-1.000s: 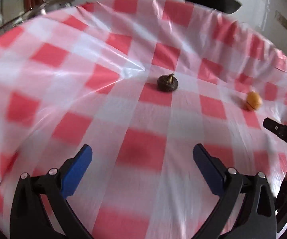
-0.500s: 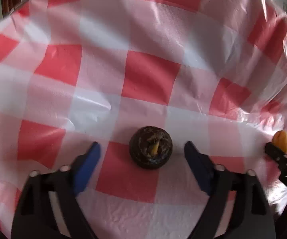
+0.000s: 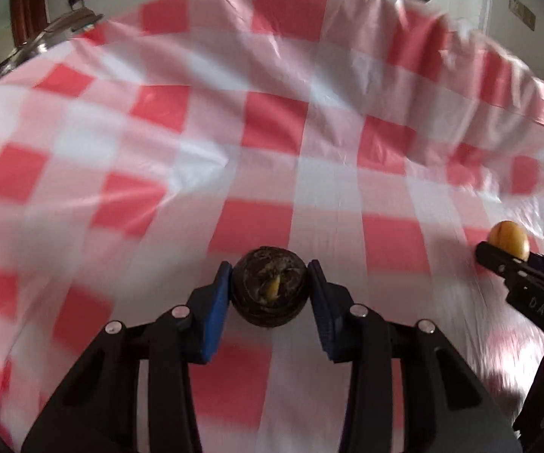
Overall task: Organize fruits
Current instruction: 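Carry the pepino and mangosteen into the white box and open both grippers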
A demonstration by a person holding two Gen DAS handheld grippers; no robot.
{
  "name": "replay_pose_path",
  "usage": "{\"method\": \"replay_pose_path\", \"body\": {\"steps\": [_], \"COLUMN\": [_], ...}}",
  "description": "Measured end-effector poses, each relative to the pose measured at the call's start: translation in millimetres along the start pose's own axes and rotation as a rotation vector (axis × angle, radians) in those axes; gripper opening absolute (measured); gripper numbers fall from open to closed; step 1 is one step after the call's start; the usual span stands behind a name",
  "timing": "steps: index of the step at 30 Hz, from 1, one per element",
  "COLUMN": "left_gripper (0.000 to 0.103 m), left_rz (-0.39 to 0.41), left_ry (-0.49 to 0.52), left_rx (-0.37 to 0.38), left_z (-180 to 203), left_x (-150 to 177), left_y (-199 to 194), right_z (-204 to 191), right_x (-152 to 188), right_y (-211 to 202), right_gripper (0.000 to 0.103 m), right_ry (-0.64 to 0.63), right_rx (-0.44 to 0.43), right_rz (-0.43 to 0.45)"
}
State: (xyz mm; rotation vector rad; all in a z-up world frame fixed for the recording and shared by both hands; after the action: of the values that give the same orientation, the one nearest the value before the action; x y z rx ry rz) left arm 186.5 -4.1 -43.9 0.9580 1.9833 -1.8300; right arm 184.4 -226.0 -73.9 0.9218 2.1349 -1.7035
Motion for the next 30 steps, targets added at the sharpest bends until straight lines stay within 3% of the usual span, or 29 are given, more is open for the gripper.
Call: {"method": "replay_pose_path", "body": {"steps": [11, 14, 17, 22, 26, 30], "left_gripper": [0.041, 0.041, 0.041, 0.041, 0.041, 0.041], "left_rz": [0.051, 0.058, 0.060, 0.062, -0.025, -0.137], "left_ry": [-0.061, -0.078, -0.088, -0.198, -0.323, -0.457], "left_rx": [-0.076, -0.113, -0.159, -0.299, -0.364, -0.349], "left_z": [-27.5, -48.3, -65.0, -115.5, -150.9, -170.5], "left_x": [127.4, 185.7, 234.2, 347.7, 438.3, 506.4], "left_y": [-142.6, -193.1, -230.0, -313.5, -335.0, -313.8], "right_z": [-76.1, -111.5, -157.5, -236.2, -273.0, -289.6], "right_x": [133.4, 176.7, 235.7, 349.4, 432.3, 511.3], "right_y": [-110.9, -129.7, -163.4, -224.8, -244.4, -225.4], "right_gripper": [0.044, 0.045, 0.044, 0.045, 0.045, 0.045], "right_ry": [-0.171, -0.242, -0.373, -0.688, -0.900, -1.077], "right_rx": [-0.154, -0.211, -0.293, -0.457, -0.514, -0.496], "right_rz": [-0.031, -0.060, -0.090, -0.122, -0.176, -0.284]}}
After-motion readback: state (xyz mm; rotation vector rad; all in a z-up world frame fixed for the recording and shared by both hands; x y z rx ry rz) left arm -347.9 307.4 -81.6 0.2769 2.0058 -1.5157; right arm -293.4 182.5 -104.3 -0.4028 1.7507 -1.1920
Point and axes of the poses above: each gripper's, at about its wrist camera, not at the fingertips, and y roughly the way its jaws point, z to its right, x to its underside, the point moved 9 cm from there along y, roughly the way its jaws point, and after that the axes turned 13 degrees about y, right-handed, at the moved point
